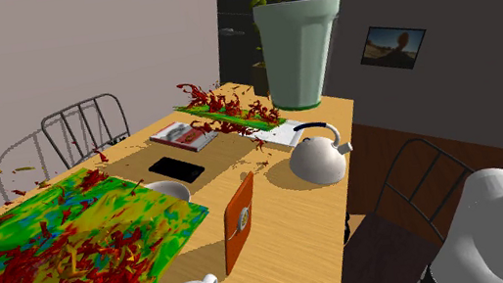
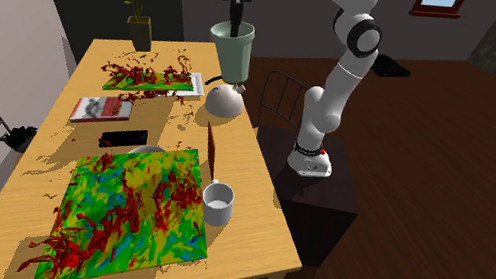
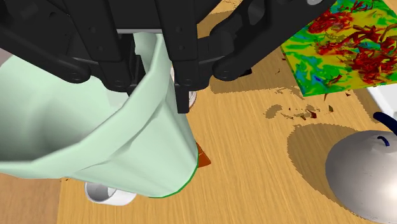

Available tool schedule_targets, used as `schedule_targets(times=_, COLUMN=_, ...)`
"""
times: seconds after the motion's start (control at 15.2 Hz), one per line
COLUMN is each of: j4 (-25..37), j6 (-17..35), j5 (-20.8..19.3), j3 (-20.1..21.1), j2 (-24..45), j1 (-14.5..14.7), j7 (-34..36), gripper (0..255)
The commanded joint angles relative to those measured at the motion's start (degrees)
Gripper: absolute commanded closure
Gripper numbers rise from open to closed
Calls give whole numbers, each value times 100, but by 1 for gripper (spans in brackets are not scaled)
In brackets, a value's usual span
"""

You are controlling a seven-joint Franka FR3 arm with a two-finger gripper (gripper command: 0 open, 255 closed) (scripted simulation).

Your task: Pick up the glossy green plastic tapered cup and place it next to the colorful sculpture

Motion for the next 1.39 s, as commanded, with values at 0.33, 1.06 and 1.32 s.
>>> schedule_targets(times=0.33, j4=1551, j6=-271, j5=-12, j3=-443, j2=1439, j1=-219, j7=-616, gripper=255)
schedule_targets(times=1.06, j4=1410, j6=168, j5=-37, j3=-594, j2=1831, j1=-360, j7=-1045, gripper=255)
schedule_targets(times=1.32, j4=750, j6=570, j5=-95, j3=-572, j2=1577, j1=-341, j7=-1125, gripper=255)
